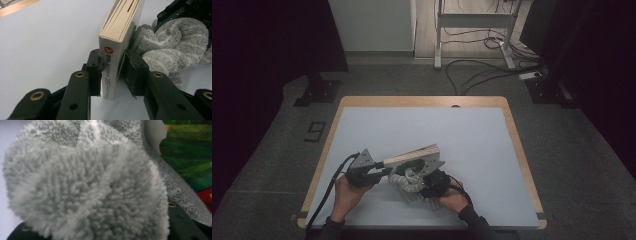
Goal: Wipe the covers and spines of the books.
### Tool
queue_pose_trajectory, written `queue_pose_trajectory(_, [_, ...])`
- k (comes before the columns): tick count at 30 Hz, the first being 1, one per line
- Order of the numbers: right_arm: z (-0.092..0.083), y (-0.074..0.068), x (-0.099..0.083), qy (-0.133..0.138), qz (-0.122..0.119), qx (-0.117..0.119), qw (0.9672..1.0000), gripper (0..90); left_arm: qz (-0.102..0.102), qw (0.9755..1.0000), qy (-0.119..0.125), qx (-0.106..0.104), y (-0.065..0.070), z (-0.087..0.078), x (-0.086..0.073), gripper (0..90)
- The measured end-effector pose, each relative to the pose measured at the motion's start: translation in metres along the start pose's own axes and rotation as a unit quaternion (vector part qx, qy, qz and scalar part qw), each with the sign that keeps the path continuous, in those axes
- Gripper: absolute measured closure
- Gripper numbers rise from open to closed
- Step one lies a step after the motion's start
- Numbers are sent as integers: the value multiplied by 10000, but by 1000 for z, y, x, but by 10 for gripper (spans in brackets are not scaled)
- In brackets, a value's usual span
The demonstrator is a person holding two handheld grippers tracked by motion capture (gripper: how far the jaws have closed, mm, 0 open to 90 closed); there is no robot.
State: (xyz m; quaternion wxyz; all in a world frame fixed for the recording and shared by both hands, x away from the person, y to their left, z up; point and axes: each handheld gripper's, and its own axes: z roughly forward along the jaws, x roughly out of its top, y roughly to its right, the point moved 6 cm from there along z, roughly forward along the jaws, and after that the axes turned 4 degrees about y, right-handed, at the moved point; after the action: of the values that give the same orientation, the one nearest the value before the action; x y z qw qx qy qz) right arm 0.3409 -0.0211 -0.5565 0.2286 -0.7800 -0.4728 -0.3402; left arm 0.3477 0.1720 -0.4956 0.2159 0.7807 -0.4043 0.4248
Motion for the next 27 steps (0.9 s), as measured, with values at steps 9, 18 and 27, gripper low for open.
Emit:
queue_pose_trajectory(9, [-7,-3,7,-13,89,55,9999,309,10,10000,2,6,0,0,0,668])
queue_pose_trajectory(18, [-22,-4,13,3,110,-11,9999,130,13,10000,0,18,1,0,0,668])
queue_pose_trajectory(27, [-34,-8,11,-19,138,67,9999,110,8,10000,2,21,1,0,0,667])
